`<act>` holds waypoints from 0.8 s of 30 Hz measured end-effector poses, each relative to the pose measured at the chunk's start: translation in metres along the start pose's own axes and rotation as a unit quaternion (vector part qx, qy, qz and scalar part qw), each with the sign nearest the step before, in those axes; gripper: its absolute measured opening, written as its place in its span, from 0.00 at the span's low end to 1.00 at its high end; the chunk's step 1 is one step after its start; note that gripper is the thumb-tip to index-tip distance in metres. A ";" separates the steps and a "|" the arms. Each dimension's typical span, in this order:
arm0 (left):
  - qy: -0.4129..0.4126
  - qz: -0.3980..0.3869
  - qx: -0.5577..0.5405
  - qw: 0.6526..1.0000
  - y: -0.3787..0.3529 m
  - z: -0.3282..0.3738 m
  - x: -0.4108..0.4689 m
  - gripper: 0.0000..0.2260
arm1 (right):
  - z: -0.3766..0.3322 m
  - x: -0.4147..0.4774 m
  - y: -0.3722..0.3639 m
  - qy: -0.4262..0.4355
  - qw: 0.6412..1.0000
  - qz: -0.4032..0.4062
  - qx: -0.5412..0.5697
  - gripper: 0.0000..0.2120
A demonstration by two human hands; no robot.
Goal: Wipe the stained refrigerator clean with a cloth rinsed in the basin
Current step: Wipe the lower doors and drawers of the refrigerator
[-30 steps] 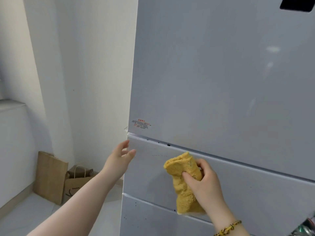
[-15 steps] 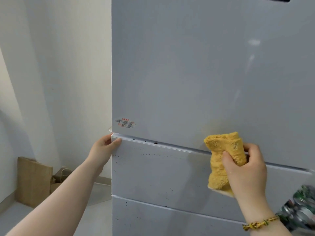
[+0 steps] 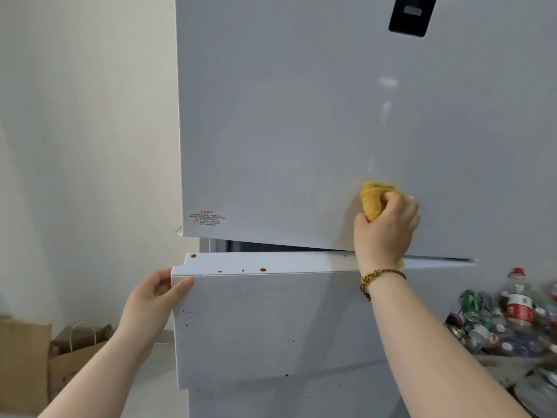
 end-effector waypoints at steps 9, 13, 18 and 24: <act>-0.010 -0.007 -0.009 1.000 0.001 0.004 -0.010 0.06 | -0.034 -0.060 -0.036 0.253 0.904 -0.301 -0.171 0.15; -0.007 -0.013 -0.017 1.000 0.002 0.002 -0.016 0.06 | -0.039 -0.075 -0.035 0.238 0.864 -0.385 -0.221 0.15; -0.009 -0.010 -0.025 1.000 0.009 0.002 -0.022 0.06 | -0.094 -0.131 -0.041 0.307 0.829 -0.424 -0.198 0.15; -0.024 -0.029 -0.002 0.999 0.014 0.004 -0.027 0.10 | -0.129 -0.196 -0.064 0.327 0.817 -0.465 -0.094 0.22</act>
Point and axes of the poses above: each hand's wrist, its own x-axis towards the middle knuckle, its own y-axis out of the back of the hand, z = x × y, the point moved 7 cm from there along x, towards the middle knuckle, and after that the axes turned 3 degrees about -y, right-handed, at the moved point
